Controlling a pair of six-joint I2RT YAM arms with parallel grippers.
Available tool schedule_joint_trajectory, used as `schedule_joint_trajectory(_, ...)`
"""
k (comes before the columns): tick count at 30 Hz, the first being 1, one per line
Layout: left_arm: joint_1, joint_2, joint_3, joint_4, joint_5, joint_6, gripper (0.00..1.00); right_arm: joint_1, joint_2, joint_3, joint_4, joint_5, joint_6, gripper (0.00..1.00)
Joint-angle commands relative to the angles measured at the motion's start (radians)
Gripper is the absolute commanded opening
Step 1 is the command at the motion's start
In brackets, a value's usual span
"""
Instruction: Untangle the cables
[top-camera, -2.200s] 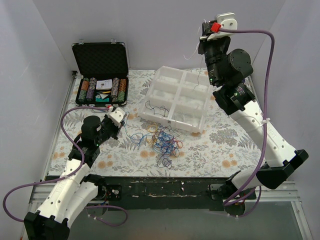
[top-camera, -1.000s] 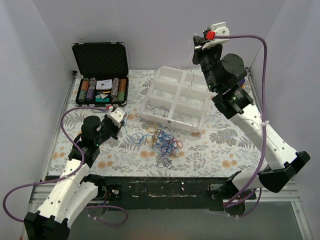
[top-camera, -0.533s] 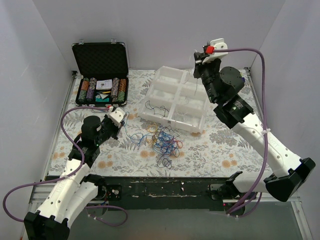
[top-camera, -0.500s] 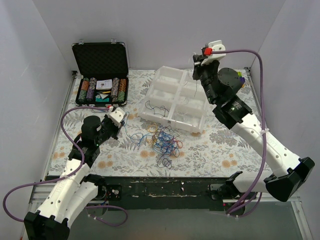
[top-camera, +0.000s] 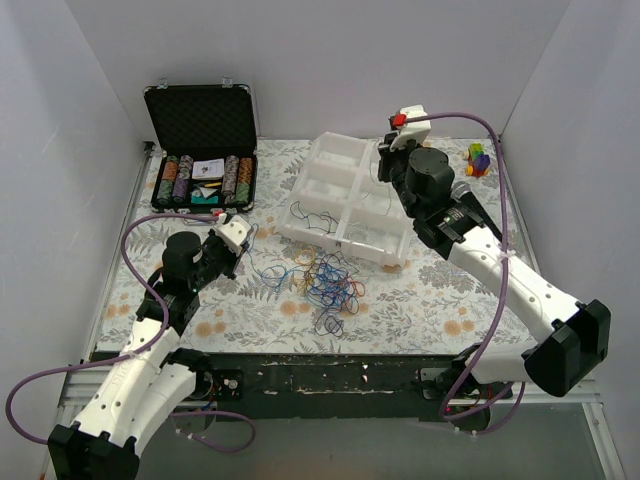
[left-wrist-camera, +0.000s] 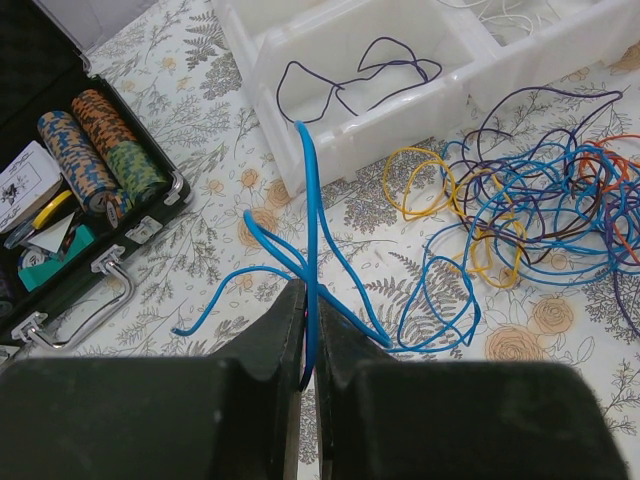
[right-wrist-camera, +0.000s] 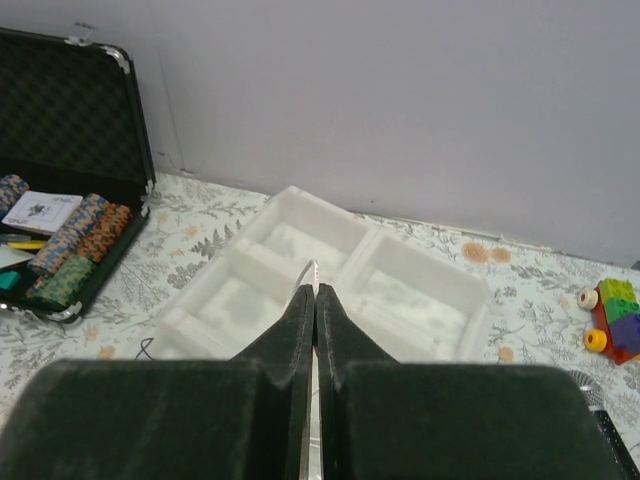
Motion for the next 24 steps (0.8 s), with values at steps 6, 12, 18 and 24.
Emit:
schedule_joint_trajectory(6, 0.002, -0.021, 0.024, -0.014, 0.008, -0.001, 0.00, -0.101, 0.064, -0.094, 0.038, -0.056, 0.095, 0.01)
schedule_joint_trajectory(12, 0.003, -0.023, 0.036, -0.023, 0.016, -0.001, 0.00, -0.113, 0.133, -0.167, 0.038, -0.125, 0.143, 0.01)
schedule_joint_trajectory(18, 0.003, -0.020, 0.059, -0.032, 0.026, -0.010, 0.00, -0.113, 0.201, -0.189, 0.046, -0.188, 0.195, 0.01)
schedule_joint_trajectory(24, 0.003, -0.012, 0.116, -0.051, 0.051, -0.026, 0.00, -0.113, 0.290, -0.190, 0.038, -0.230, 0.219, 0.01)
